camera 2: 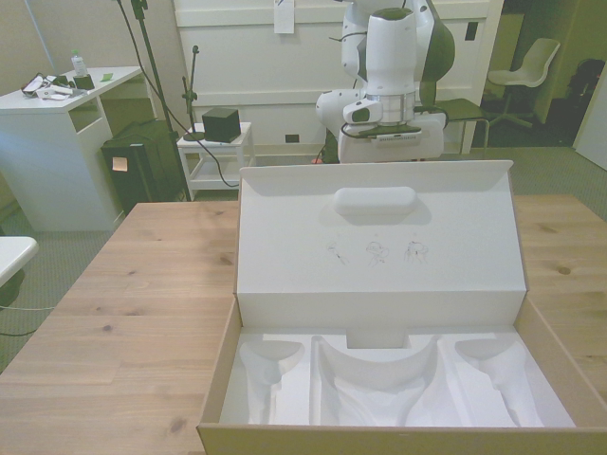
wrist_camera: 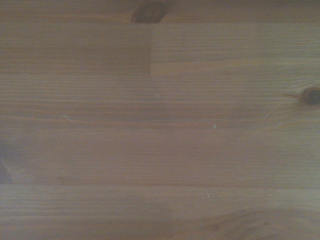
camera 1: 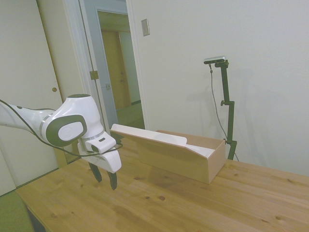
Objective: Close the box
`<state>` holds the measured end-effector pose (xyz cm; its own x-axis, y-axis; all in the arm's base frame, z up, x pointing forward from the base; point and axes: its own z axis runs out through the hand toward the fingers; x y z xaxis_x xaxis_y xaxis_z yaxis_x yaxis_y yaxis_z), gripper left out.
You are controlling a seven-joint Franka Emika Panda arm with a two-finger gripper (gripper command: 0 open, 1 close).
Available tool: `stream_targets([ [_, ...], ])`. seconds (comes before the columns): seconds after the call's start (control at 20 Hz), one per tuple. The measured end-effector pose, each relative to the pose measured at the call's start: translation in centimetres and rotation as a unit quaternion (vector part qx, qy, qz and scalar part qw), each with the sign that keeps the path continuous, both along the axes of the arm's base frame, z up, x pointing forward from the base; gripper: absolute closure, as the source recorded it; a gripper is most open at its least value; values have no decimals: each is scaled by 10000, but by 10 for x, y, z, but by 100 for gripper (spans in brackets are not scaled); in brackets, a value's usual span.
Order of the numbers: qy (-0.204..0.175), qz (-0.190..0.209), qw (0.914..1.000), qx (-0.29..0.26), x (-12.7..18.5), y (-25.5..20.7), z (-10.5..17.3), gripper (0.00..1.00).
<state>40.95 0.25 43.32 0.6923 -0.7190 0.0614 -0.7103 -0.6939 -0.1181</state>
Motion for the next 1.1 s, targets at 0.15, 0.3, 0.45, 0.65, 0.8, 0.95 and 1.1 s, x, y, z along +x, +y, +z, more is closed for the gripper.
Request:
stream_targets([
  [0.15,-9,16,10000,1,1,1,1,0],
  [0.3,-171,18,9999,6,10,1,17,0],
  [0.45,-369,10,9993,23,24,0,39,0],
  [0.65,-594,11,9982,2,51,-6,65,0],
  [0.8,-712,85,9974,-10,76,-17,77,0],
  [0.95,-859,196,9961,-73,97,-29,89,0],
  [1.1,-998,215,9946,-191,118,-41,103,0],
])
